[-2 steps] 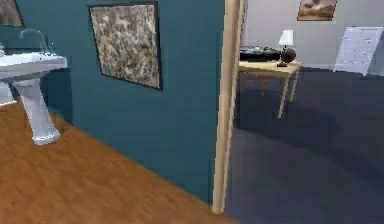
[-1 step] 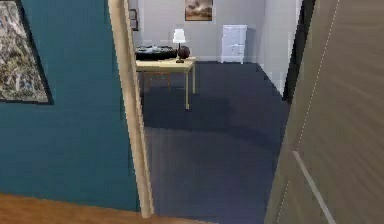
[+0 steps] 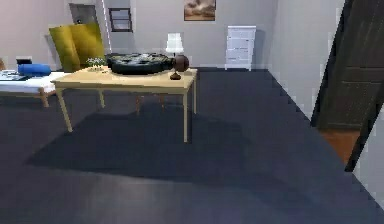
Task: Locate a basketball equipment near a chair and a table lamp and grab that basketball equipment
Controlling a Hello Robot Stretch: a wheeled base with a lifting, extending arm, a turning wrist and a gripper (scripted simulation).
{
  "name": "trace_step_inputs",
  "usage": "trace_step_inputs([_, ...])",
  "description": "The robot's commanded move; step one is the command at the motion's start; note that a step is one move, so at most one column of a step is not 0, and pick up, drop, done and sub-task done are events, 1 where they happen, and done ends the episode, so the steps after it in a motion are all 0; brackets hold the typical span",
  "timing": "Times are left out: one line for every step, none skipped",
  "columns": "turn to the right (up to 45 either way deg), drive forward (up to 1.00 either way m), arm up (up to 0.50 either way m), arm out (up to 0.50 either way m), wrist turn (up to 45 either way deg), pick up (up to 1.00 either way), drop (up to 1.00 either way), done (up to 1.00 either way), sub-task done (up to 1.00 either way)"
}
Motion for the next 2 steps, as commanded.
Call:
trace_step_inputs([0.0,0.40,0.00,0.00,0.0,0.00,0.00,0.00,0.00])
trace_step_inputs([6.0,0.00,0.00,0.00,0.0,0.00,0.00,0.00,0.00])
